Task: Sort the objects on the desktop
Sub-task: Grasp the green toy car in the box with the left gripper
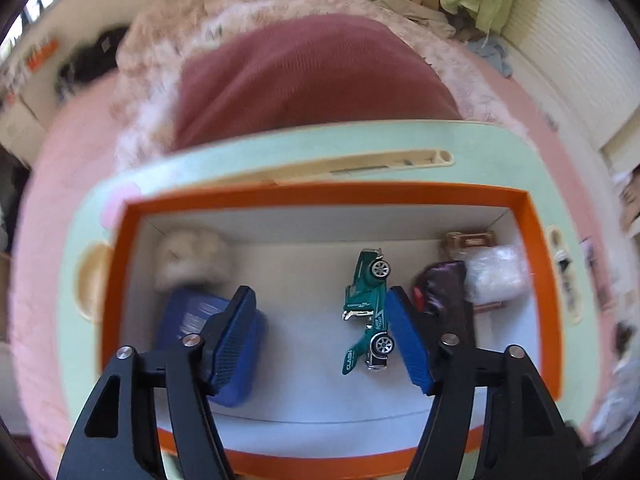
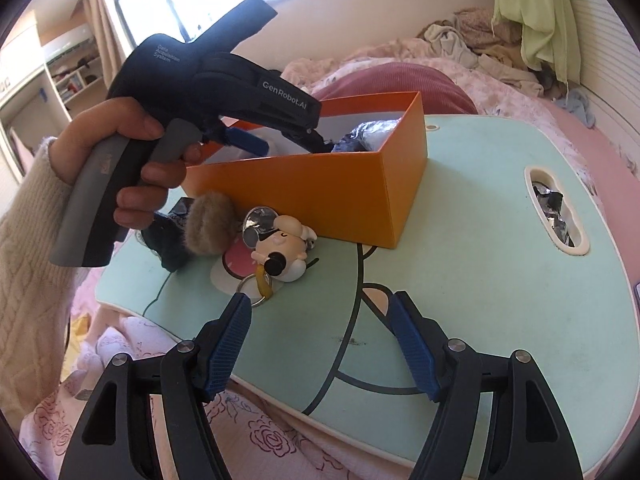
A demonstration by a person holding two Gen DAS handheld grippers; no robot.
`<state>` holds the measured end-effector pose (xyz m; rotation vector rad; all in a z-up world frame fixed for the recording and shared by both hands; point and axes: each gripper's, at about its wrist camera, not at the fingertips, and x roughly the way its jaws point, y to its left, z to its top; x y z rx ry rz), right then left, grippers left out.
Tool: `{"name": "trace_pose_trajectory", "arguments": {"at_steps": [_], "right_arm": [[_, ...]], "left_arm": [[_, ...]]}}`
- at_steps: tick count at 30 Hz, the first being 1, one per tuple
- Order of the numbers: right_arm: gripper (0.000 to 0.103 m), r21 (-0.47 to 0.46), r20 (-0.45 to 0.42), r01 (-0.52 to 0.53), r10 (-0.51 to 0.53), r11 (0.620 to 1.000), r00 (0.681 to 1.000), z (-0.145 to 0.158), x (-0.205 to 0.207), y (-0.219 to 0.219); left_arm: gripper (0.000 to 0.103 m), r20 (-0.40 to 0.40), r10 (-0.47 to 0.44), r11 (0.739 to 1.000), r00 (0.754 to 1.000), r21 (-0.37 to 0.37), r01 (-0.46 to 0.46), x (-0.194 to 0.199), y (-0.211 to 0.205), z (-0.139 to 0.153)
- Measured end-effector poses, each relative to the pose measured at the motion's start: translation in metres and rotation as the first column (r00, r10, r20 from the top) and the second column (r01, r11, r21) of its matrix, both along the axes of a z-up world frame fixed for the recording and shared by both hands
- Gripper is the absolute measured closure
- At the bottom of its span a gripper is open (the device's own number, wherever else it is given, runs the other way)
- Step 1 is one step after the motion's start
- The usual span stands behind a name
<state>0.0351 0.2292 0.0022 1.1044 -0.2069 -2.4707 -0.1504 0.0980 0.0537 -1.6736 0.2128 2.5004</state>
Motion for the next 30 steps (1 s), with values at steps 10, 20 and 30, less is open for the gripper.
{"name": "trace_pose_trajectory", "arguments": {"at_steps": [10, 20, 30], "right_arm": [[0.031, -0.006, -0.001, -0.002, 0.002, 1.0, 1.0, 0.0, 0.0, 0.002], [0.031, -0.012, -0.003, -0.005, 0.005, 1.0, 1.0, -0.002, -0.001, 0.003], [0.031, -0.01, -0.003, 0.0, 0.0, 1.0, 1.0, -0.003, -0.001, 0.003]], "left_arm": [[0.06, 0.063, 0.014, 0.993, 0.998, 0.116, -0.021, -0.005, -0.007, 0.006], [0.073, 0.1, 0.012, 0.999, 0.995, 0.029, -0.015, -0.002, -0.005, -0.02], [0.077, -0.135, -0.046, 0.944, 0.99, 0.319, 0.088, 0.057, -0.03, 0.042]]}}
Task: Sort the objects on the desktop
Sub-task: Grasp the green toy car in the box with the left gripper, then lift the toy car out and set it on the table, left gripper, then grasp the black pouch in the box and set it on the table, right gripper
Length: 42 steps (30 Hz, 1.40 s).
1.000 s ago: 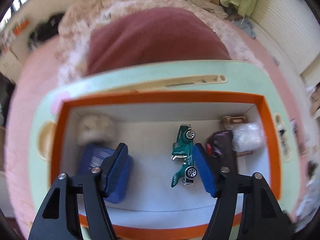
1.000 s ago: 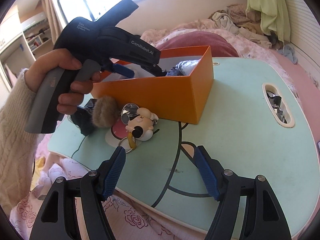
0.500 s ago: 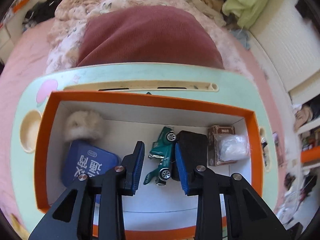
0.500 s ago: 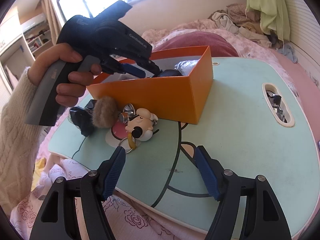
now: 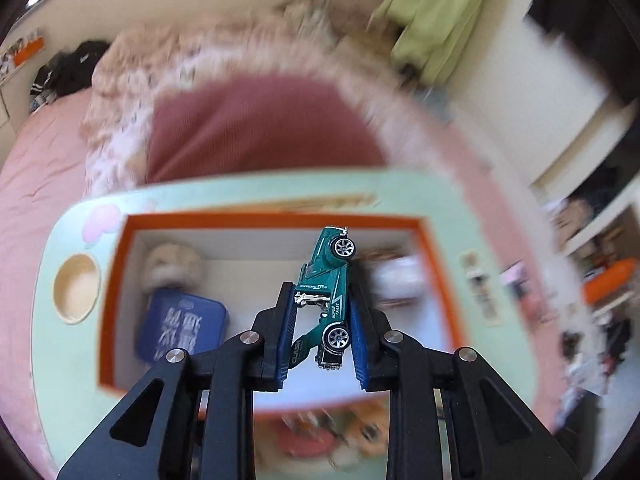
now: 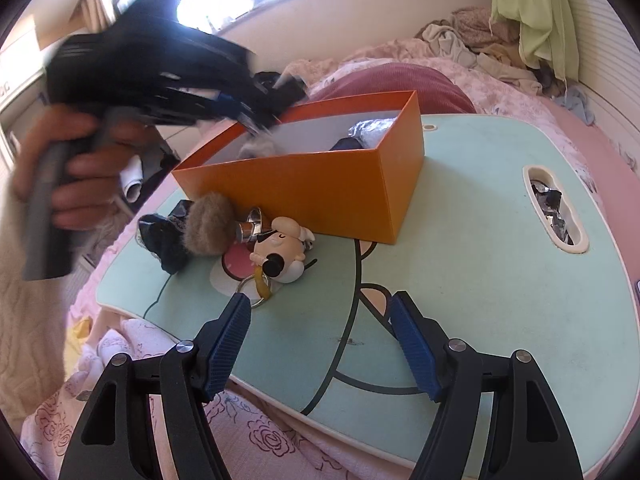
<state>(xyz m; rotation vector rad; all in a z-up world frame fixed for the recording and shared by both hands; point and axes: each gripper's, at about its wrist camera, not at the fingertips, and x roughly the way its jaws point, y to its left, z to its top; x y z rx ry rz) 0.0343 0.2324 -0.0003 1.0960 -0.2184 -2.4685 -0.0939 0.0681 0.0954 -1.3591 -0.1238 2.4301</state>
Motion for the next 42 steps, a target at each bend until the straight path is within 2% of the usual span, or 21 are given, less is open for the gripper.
{"name": "trace_pose_trajectory", "arguments": {"at_steps": [3, 5, 9, 12, 14, 16, 17, 18, 19, 20, 21, 22, 25, 27, 28, 29, 31, 33, 37, 40, 42], "right_arm": [[0.03, -0.001, 0.0, 0.0, 0.0, 1.0, 1.0, -0.001, 0.0, 0.0], [0.03, -0.003, 0.0, 0.0, 0.0, 1.0, 1.0, 0.0, 0.0, 0.001], [0.03, 0.0, 0.0, 0.001, -0.001, 1.0, 1.0, 0.0, 0.0, -0.001], [0.03, -0.002, 0.024, 0.001, -0.001, 1.0, 1.0, 0.002, -0.005, -0.001], [0.031, -0.089, 0.052, 0.009, -0.005, 0.996, 0.999, 0.013, -0.015, 0.005], [0.031, -0.207, 0.037, 0.013, -0.005, 0.978, 0.999, 0.036, -0.025, 0.01], [0.031, -0.225, 0.021, 0.005, 0.0, 0.974, 1.0, 0.051, -0.032, 0.008], [0.031, -0.203, 0.006, -0.012, 0.013, 0.979, 1.0, 0.066, -0.04, 0.001], [0.031, -0.16, -0.001, -0.053, 0.053, 0.986, 0.999, 0.075, -0.048, -0.007], [0.032, -0.083, 0.005, -0.05, 0.051, 0.995, 0.999, 0.082, -0.061, -0.019], [0.034, 0.001, 0.025, -0.03, 0.03, 1.0, 0.999, 0.084, -0.076, -0.03], [0.042, 0.059, 0.045, -0.005, 0.002, 0.998, 0.999, 0.082, -0.09, -0.037], [0.067, 0.164, 0.18, 0.033, -0.063, 0.986, 0.982, 0.058, -0.133, -0.053], [0.068, 0.232, 0.246, 0.011, -0.07, 0.973, 0.967, 0.041, -0.15, -0.064], [0.071, 0.312, 0.245, 0.023, -0.103, 0.95, 0.964, 0.034, -0.155, -0.07], [0.066, 0.393, 0.212, 0.054, -0.148, 0.918, 0.966, 0.03, -0.159, -0.075], [0.058, 0.445, 0.204, 0.092, -0.201, 0.891, 0.958, 0.023, -0.167, -0.079], [0.057, 0.527, 0.195, 0.117, -0.254, 0.842, 0.947, 0.016, -0.172, -0.09], [0.064, 0.531, 0.18, 0.101, -0.229, 0.841, 0.957, 0.016, -0.17, -0.09], [0.064, 0.42, 0.194, 0.093, -0.189, 0.903, 0.963, 0.024, -0.168, -0.077], [0.065, 0.331, 0.141, 0.117, -0.172, 0.936, 0.975, 0.042, -0.156, -0.066]], "left_arm": [[0.077, -0.061, -0.021, 0.997, 0.998, 0.079, 0.025, 0.043, -0.018, 0.016], [0.077, -0.052, -0.033, 0.996, 0.998, 0.086, 0.038, 0.069, -0.03, 0.005], [0.077, -0.016, -0.073, 0.997, 0.997, 0.024, 0.074, 0.1, -0.03, -0.032], [0.077, -0.053, -0.082, 0.996, 0.995, -0.047, 0.08, 0.114, -0.02, -0.054], [0.075, -0.068, -0.068, 0.997, 0.995, -0.04, 0.065, 0.115, -0.021, -0.067], [0.075, -0.065, -0.066, 0.998, 0.996, 0.007, 0.067, 0.117, -0.025, -0.071], [0.074, -0.085, -0.061, 0.998, 0.995, 0.017, 0.063, 0.121, -0.026, -0.067], [0.074, -0.116, -0.049, 0.998, 0.992, 0.024, 0.052, 0.125, -0.03, -0.063], [0.064, -0.155, -0.033, 0.999, 0.987, 0.031, 0.038, 0.13, -0.031, -0.057], [0.047, -0.189, -0.022, 0.999, 0.982, 0.042, 0.031, 0.136, -0.034, -0.054], [0.039, -0.213, -0.014, 0.999, 0.977, 0.049, 0.025, 0.14, -0.034, -0.051], [0.029, -0.238, -0.001, 0.998, 0.971, 0.056, 0.014, 0.145, -0.037, -0.05], [0.028, -0.277, 0.027, 0.995, 0.961, 0.103, 0.002, 0.156, -0.048, -0.048], [0.028, -0.273, 0.032, 0.99, 0.962, 0.142, 0.008, 0.154, -0.054, -0.048], [0.028, -0.267, 0.036, 0.988, 0.963, 0.155, 0.006, 0.153, -0.057, -0.049], [0.028, -0.263, 0.038, 0.987, 0.964, 0.16, 0.004, 0.152, -0.058, -0.05], [0.028, -0.256, 0.034, 0.986, 0.966, 0.168, 0.01, 0.149, -0.06, -0.051], [0.028, -0.257, 0.033, 0.985, 0.966, 0.17, 0.011, 0.146, -0.061, -0.051], [0.028, -0.257, 0.04, 0.982, 0.966, 0.187, 0.009, 0.147, -0.063, -0.051], [0.028, -0.259, 0.043, 0.98, 0.965, 0.198, 0.009, 0.151, -0.067, -0.05], [0.028, -0.262, 0.047, 0.979, 0.964, 0.202, 0.007, 0.152, -0.067, -0.049]]}}
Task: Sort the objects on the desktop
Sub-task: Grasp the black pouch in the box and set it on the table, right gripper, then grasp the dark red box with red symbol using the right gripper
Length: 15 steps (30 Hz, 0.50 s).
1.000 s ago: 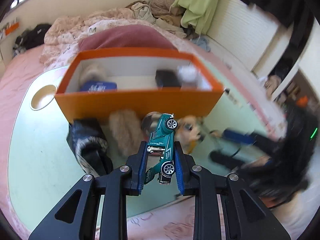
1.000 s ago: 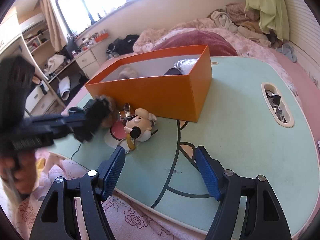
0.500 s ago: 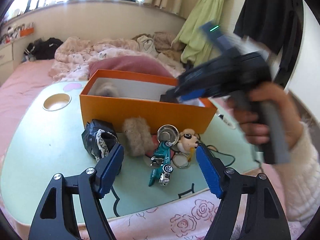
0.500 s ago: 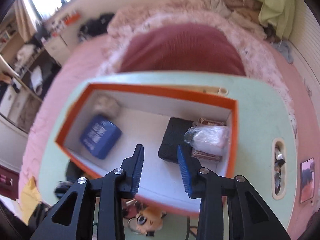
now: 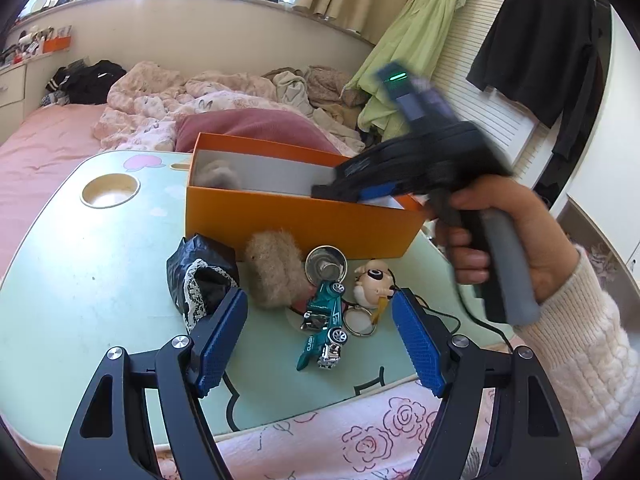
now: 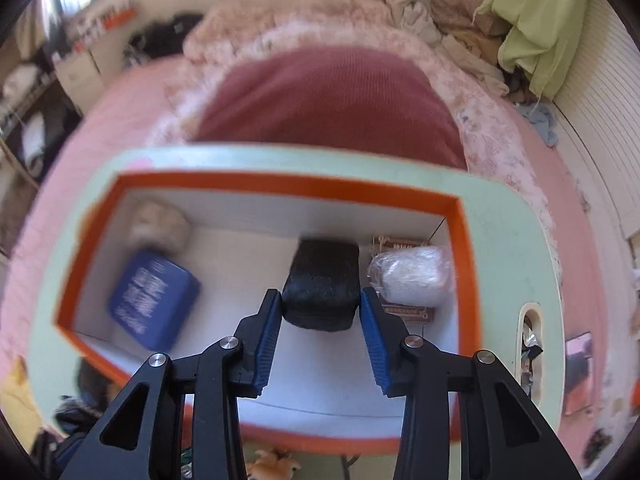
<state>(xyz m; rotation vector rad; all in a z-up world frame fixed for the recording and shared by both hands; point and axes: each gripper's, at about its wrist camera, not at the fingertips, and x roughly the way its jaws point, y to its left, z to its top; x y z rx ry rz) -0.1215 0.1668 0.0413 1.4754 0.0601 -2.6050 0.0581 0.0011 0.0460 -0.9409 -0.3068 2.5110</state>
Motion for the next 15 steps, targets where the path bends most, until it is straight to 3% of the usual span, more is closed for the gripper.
{"name": "trace_pose_trajectory", "arguments": {"at_steps": [2, 4, 5, 10, 12, 13, 15], "right_arm": [[0.069, -0.089, -0.083, -0.026, 0.018, 0.996, 0.996, 0.024, 0.023, 0.01], [0.099, -0.187, -0.136, -0.08, 0.055, 0.979, 0.989, 0.045, 0.049, 0.022], [0.1, -0.231, -0.148, -0.115, 0.082, 0.966, 0.986, 0.052, 0.064, 0.028], [0.097, -0.189, -0.133, -0.13, 0.106, 0.973, 0.985, 0.033, 0.106, 0.045], [0.09, -0.255, -0.084, -0.108, 0.089, 0.961, 0.993, 0.024, 0.096, 0.052], [0.081, -0.287, -0.07, -0.095, 0.078, 0.953, 0.994, 0.025, 0.09, 0.053], [0.074, -0.342, -0.088, -0.093, 0.066, 0.935, 0.994, 0.04, 0.074, 0.05]], "left_arm": [[0.028, -0.003, 0.003, 1.0, 1.0, 0.001, -0.003, 0.001, 0.0, 0.0], [0.028, -0.001, 0.006, 1.0, 1.0, 0.0, -0.006, 0.0, 0.0, 0.0], [0.028, 0.002, 0.008, 1.0, 1.0, -0.001, -0.008, 0.0, 0.0, 0.0], [0.028, 0.037, 0.002, 0.999, 0.999, 0.033, -0.003, -0.007, -0.004, -0.004], [0.028, 0.051, 0.003, 0.999, 0.999, 0.041, -0.006, -0.009, -0.005, -0.006], [0.028, 0.055, 0.005, 0.999, 0.998, 0.042, -0.007, -0.009, -0.004, -0.007], [0.028, 0.051, 0.006, 0.999, 0.999, 0.037, -0.008, -0.008, -0.004, -0.006]]}}
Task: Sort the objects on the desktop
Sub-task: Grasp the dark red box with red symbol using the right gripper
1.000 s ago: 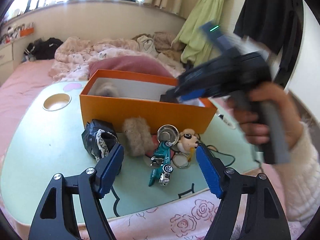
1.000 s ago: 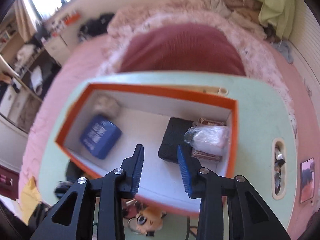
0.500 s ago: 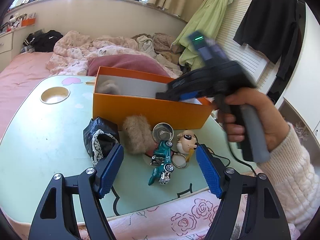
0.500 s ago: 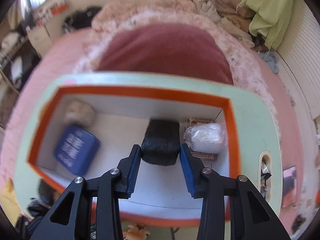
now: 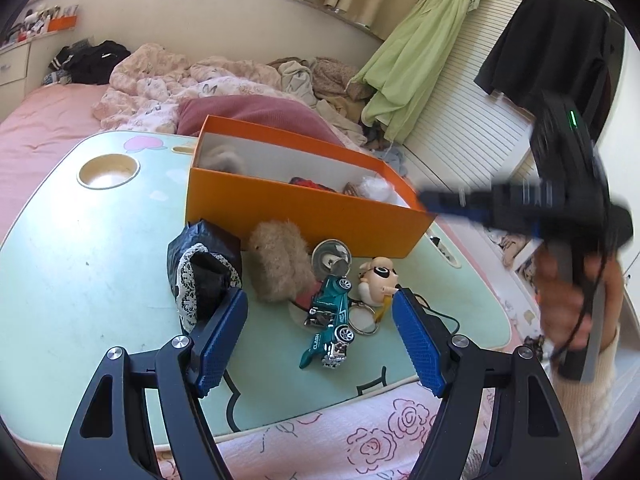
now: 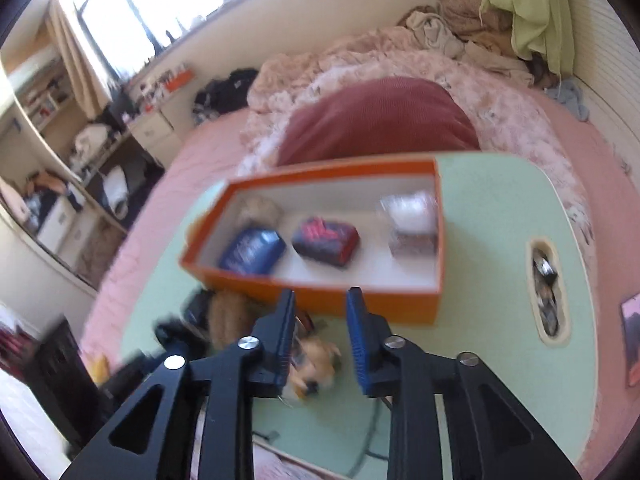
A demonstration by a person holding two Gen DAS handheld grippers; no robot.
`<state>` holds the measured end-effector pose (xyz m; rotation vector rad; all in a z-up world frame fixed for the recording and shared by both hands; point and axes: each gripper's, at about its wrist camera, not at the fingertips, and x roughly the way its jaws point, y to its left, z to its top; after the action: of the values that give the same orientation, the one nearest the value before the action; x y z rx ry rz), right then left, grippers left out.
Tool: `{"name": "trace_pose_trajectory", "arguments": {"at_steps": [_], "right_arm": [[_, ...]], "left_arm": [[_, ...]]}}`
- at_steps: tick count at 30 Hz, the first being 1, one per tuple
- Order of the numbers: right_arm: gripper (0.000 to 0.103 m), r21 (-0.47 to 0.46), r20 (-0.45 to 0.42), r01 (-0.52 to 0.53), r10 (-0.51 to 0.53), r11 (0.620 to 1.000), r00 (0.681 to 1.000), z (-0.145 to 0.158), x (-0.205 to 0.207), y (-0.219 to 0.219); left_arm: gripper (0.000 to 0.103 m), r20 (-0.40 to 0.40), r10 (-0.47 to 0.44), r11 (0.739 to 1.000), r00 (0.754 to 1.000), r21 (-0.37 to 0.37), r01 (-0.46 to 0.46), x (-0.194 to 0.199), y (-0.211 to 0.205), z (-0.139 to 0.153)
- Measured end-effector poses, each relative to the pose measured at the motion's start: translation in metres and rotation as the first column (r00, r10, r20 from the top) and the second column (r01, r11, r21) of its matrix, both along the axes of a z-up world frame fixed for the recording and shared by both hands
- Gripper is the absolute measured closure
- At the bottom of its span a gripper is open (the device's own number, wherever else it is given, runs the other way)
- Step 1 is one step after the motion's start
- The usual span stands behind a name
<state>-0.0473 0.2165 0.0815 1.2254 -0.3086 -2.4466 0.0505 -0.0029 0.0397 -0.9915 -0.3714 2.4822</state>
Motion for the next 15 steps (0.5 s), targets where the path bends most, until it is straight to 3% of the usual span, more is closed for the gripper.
{"name": "trace_pose_trajectory", "arguments": {"at_steps": [1, 2, 4, 8, 12, 13, 15], "right_arm": [[0.065, 0.011, -0.003, -0.003, 0.003, 1.0, 1.0, 0.007, -0.006, -0.006], [0.048, 0.05, 0.002, -0.011, 0.011, 0.999, 1.0, 0.013, -0.015, -0.018], [0.036, 0.133, 0.009, -0.031, 0.03, 0.991, 0.999, 0.019, -0.037, -0.041], [0.036, 0.204, 0.156, -0.035, 0.002, 0.978, 0.988, -0.007, -0.09, -0.078], [0.036, 0.299, 0.307, -0.02, -0.076, 0.954, 0.949, -0.053, -0.129, -0.093], [0.036, 0.359, 0.264, -0.002, -0.1, 0.933, 0.959, -0.053, -0.13, -0.097], [0.039, 0.377, 0.3, -0.018, -0.104, 0.926, 0.948, -0.059, -0.133, -0.098]], "left_arm": [[0.028, -0.002, 0.0, 1.0, 1.0, -0.001, 0.0, 0.0, 0.0, 0.0], [0.028, -0.006, -0.001, 1.0, 1.0, -0.001, 0.001, 0.001, 0.0, 0.001], [0.028, -0.005, -0.004, 1.0, 1.0, 0.001, 0.004, 0.001, 0.0, 0.0], [0.028, -0.005, -0.005, 1.0, 1.0, 0.008, 0.005, 0.002, -0.001, 0.0], [0.028, -0.004, -0.006, 1.0, 1.0, 0.015, 0.006, 0.002, -0.002, 0.001], [0.028, -0.004, -0.007, 1.0, 1.0, 0.018, 0.007, 0.002, -0.002, 0.001], [0.028, 0.0, -0.012, 1.0, 1.0, 0.027, 0.012, 0.002, -0.002, 0.0]]}}
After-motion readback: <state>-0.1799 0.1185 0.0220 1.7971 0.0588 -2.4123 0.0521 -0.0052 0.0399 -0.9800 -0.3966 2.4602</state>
